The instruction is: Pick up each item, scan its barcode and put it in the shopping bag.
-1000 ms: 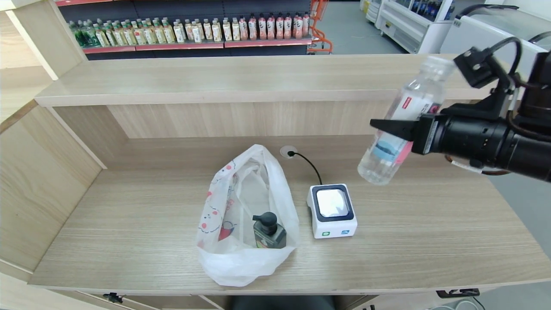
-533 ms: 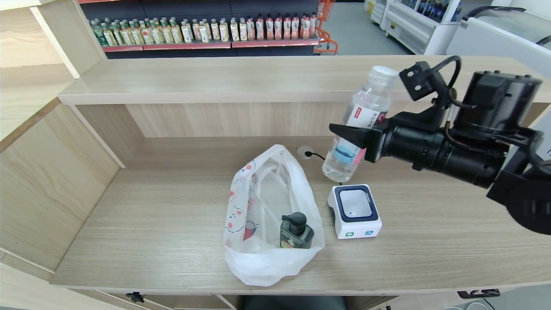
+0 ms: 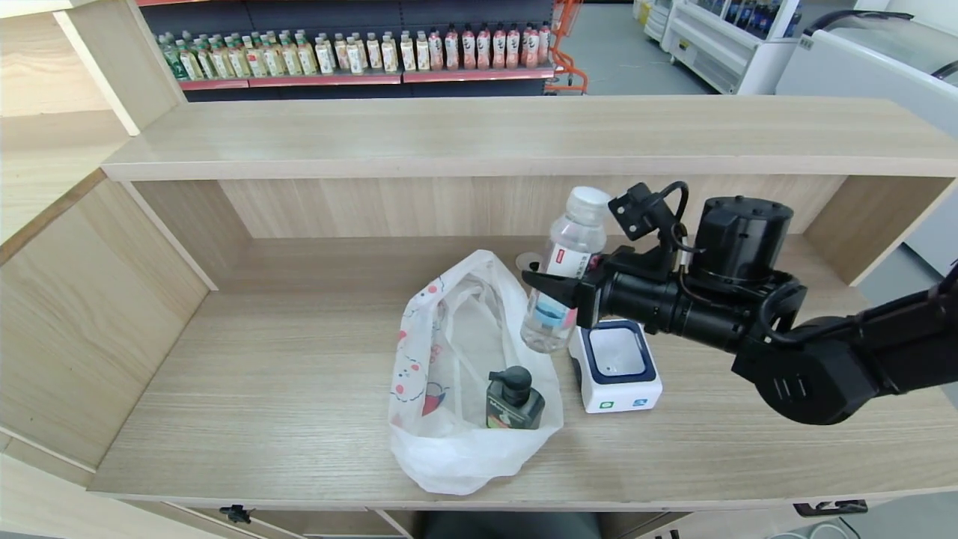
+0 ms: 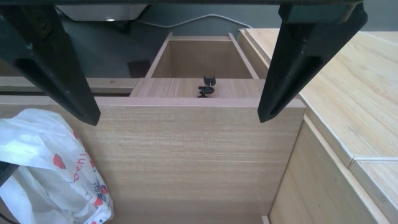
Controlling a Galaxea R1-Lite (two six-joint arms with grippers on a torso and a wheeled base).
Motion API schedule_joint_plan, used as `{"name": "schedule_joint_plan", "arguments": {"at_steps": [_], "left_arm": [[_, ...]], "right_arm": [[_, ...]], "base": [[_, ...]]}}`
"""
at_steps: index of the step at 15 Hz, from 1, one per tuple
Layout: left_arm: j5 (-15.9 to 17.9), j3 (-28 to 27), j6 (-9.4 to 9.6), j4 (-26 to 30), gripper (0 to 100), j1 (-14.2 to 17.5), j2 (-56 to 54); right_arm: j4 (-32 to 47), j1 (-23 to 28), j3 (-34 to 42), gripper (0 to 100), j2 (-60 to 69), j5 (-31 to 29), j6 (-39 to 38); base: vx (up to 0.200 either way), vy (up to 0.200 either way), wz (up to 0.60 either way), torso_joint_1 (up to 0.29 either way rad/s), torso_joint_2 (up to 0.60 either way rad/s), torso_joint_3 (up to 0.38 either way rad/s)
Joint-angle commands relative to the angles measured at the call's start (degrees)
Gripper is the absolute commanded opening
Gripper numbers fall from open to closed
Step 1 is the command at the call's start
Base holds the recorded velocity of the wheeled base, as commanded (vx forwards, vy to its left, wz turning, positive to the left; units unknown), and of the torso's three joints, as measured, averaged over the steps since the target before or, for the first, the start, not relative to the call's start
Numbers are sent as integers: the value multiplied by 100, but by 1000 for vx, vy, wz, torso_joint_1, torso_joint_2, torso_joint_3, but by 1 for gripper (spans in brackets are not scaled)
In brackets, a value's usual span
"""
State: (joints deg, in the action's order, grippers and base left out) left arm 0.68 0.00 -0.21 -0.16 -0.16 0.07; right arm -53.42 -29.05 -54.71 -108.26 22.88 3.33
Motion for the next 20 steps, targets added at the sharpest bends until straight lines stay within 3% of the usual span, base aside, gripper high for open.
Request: {"name": "schedule_joint_plan", "arguments": {"at_steps": [1, 9, 14, 20], "left_arm": [[2, 0, -6, -2, 100, -2, 1], [2, 0, 3, -2, 100, -2, 1], [2, 0, -6, -2, 100, -2, 1], [2, 0, -6, -2, 100, -2, 1]], "right_arm": [[-107, -74, 136, 0, -336, 120, -25], [-1030, 128, 646, 0, -828, 937, 63], [-1364, 268, 707, 0, -1100, 1421, 678], [-1768, 312, 672, 0, -1276, 1975, 845]], "base": [[0, 0, 0, 0, 0, 0], [0, 0, 0, 0, 0, 0], [0, 0, 0, 0, 0, 0], [0, 0, 0, 0, 0, 0]]}}
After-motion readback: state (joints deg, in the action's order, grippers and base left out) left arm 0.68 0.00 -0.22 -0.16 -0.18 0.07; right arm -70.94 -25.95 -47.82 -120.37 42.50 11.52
